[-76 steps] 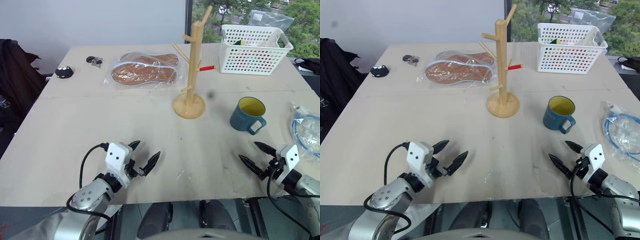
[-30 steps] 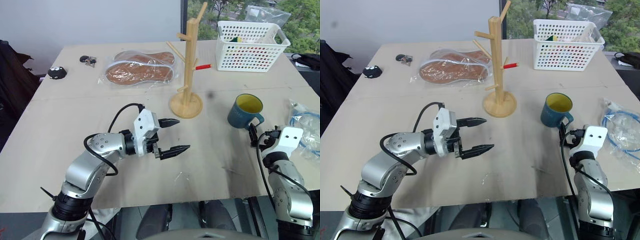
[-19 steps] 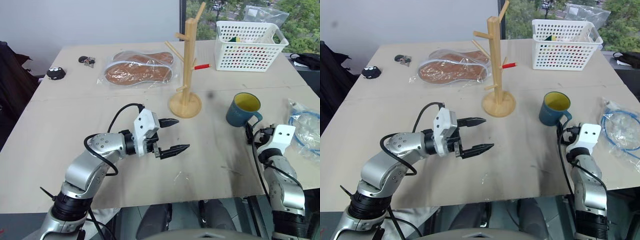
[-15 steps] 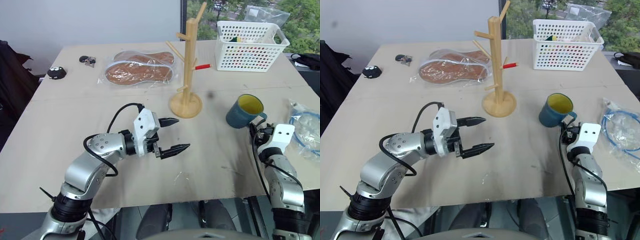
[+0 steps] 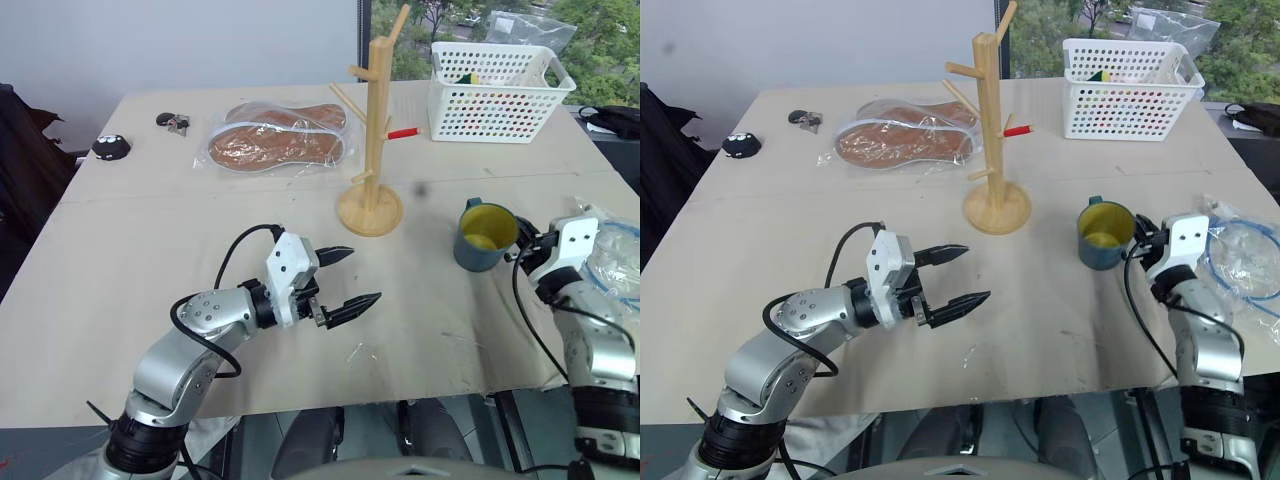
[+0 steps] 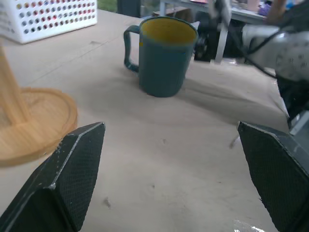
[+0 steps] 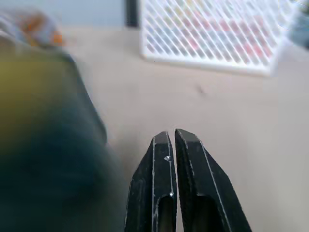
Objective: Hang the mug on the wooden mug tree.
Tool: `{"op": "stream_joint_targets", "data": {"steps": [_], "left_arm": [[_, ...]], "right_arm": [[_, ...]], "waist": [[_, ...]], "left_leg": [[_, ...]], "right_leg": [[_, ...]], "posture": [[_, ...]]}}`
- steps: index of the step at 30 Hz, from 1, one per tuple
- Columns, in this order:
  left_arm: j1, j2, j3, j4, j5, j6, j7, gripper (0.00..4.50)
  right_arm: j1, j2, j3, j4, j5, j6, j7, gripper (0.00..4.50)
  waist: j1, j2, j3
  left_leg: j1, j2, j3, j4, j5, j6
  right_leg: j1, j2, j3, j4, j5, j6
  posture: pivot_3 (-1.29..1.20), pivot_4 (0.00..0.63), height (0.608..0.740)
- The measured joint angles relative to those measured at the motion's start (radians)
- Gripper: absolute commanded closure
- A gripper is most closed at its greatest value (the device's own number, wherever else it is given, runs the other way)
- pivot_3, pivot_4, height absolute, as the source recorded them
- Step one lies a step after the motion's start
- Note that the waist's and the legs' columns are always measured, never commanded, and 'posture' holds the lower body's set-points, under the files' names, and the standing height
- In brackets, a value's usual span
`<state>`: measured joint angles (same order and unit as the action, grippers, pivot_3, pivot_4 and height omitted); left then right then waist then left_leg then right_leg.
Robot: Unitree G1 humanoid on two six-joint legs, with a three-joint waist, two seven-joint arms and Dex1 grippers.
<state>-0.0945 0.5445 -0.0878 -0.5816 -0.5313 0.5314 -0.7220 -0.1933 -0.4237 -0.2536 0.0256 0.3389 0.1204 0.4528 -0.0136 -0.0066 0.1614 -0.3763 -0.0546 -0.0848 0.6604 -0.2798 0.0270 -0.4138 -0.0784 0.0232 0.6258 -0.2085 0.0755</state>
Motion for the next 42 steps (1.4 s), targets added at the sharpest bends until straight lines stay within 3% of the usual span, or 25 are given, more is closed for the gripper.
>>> {"op": "stream_joint_targets", "data": {"steps": [7, 23, 28, 29, 30, 33, 42], "left_arm": [[0.029, -0.011, -0.001, -0.029, 0.014, -0.018, 0.029, 0.0], [0.034, -0.01, -0.005, -0.015, 0.039, -0.046, 0.005, 0.0], [0.023, -0.008, -0.011, 0.006, 0.04, -0.054, -0.01, 0.0], [0.021, -0.007, -0.012, 0.006, 0.04, -0.056, -0.014, 0.0], [0.02, -0.006, -0.012, 0.006, 0.04, -0.057, -0.014, 0.0], [0.02, -0.003, -0.012, 0.006, 0.04, -0.057, -0.018, 0.0], [0.018, 0.014, -0.011, 0.007, 0.04, -0.057, -0.028, 0.0]], "right_arm": [[-0.007, -0.059, 0.005, 0.015, 0.024, 0.03, 0.117, 4.43], [0.094, -0.051, 0.009, -0.093, 0.049, 0.172, 0.124, 4.43], [0.156, -0.055, 0.011, -0.189, 0.095, 0.273, 0.128, 2.36], [0.174, -0.056, 0.011, -0.216, 0.112, 0.301, 0.128, 1.7], [0.184, -0.055, 0.011, -0.229, 0.122, 0.316, 0.129, 1.55], [0.201, -0.055, 0.011, -0.275, 0.155, 0.361, 0.127, 0.14], [0.113, -0.055, 0.024, -0.134, 0.063, 0.249, 0.11, 0.06]], "waist": [[0.003, 0.0, 0.0], [0.003, 0.0, 0.0], [0.003, 0.0, 0.0], [0.003, 0.0, 0.0], [0.003, 0.0, 0.0], [0.002, 0.0, 0.0], [0.001, 0.0, 0.0]], "left_leg": [[-0.001, 0.0, 0.0, 0.0, 0.0, 0.0], [-0.001, 0.0, 0.0, 0.001, 0.0, 0.0], [-0.001, 0.0, -0.001, 0.001, 0.0, 0.0], [-0.001, 0.0, 0.0, 0.001, 0.0, 0.0], [-0.001, 0.0, 0.0, 0.001, 0.0, 0.0], [-0.001, 0.0, 0.0, 0.001, 0.0, 0.0], [-0.001, 0.0, 0.0, 0.004, 0.0, 0.0]], "right_leg": [[0.0, -0.001, -0.001, 0.0, 0.0, 0.0], [0.0, -0.001, -0.001, 0.0, 0.0, 0.0], [0.0, 0.0, -0.001, 0.0, 0.0, 0.0], [0.0, -0.001, -0.001, 0.0, 0.0, 0.0], [0.0, -0.001, -0.001, 0.0, 0.0, 0.0], [0.0, -0.001, -0.001, 0.0, 0.0, 0.0], [0.0, 0.0, -0.001, 0.0, 0.0, 0.0]], "posture": [[0.0, 0.15, 0.74], [0.0, 0.15, 0.74], [0.0, 0.15, 0.74], [0.0, 0.15, 0.74], [0.0, 0.15, 0.74], [0.0, 0.15, 0.74], [0.0, 0.15, 0.74]]}}
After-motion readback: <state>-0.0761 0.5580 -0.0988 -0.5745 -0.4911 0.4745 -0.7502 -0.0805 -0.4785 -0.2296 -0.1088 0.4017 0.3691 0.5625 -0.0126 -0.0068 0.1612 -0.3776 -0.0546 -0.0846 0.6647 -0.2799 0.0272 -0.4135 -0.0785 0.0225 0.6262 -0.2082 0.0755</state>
